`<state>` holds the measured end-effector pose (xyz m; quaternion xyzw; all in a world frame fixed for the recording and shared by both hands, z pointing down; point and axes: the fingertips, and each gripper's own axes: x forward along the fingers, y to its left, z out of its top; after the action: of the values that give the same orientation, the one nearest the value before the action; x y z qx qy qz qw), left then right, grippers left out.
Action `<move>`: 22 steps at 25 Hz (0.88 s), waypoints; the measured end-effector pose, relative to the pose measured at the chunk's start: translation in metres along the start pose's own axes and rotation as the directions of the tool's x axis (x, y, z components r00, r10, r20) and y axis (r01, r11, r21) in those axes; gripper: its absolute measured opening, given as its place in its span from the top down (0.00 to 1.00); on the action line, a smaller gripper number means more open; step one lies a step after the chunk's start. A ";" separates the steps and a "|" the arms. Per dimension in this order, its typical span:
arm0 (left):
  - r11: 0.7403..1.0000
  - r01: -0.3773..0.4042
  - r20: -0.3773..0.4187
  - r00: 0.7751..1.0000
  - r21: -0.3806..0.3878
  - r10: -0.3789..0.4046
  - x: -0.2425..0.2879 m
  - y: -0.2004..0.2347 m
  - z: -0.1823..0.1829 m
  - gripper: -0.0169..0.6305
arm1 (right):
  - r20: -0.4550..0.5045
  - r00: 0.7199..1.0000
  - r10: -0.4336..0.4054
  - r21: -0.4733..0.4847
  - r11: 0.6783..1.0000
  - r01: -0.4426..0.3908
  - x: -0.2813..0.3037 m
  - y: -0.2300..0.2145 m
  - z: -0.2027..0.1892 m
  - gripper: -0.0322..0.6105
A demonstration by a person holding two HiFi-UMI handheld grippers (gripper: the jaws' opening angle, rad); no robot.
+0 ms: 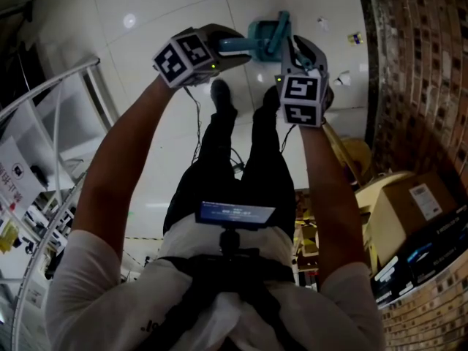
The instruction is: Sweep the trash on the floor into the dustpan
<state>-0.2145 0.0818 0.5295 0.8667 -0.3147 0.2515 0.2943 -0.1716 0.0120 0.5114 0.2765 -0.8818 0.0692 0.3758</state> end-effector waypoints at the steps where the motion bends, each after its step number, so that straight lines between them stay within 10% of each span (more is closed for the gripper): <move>1: 1.000 0.027 -0.013 1.000 0.001 -0.027 0.001 -0.003 -0.002 0.78 | -0.003 1.000 0.001 0.003 1.000 -0.001 -0.001 0.000 0.000 0.90; 8: 0.973 0.196 -0.101 0.973 -0.126 -0.209 -0.001 -0.014 -0.015 0.78 | -0.013 0.999 0.029 -0.077 0.997 -0.030 -0.012 -0.010 0.004 0.90; 13: 0.866 0.351 -0.166 0.888 -0.357 -0.428 0.003 -0.032 -0.027 0.84 | -0.050 0.994 0.094 -0.099 0.990 -0.099 -0.020 -0.019 -0.004 0.90; 17: 0.839 0.446 -0.142 0.851 -0.311 -0.505 0.008 -0.046 -0.017 0.95 | -0.065 0.993 0.101 -0.150 0.983 -0.110 -0.023 -0.020 -0.011 0.90; 22: 0.855 0.471 -0.093 0.862 -0.218 -0.498 0.011 -0.054 0.002 0.97 | -0.041 0.993 0.108 -0.243 0.963 -0.115 -0.043 -0.030 -0.003 0.90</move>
<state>-0.1692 0.1100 0.5160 0.8654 -0.0859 0.2009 0.4510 -0.1293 0.0066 0.4805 0.1768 -0.8925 -0.0156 0.4146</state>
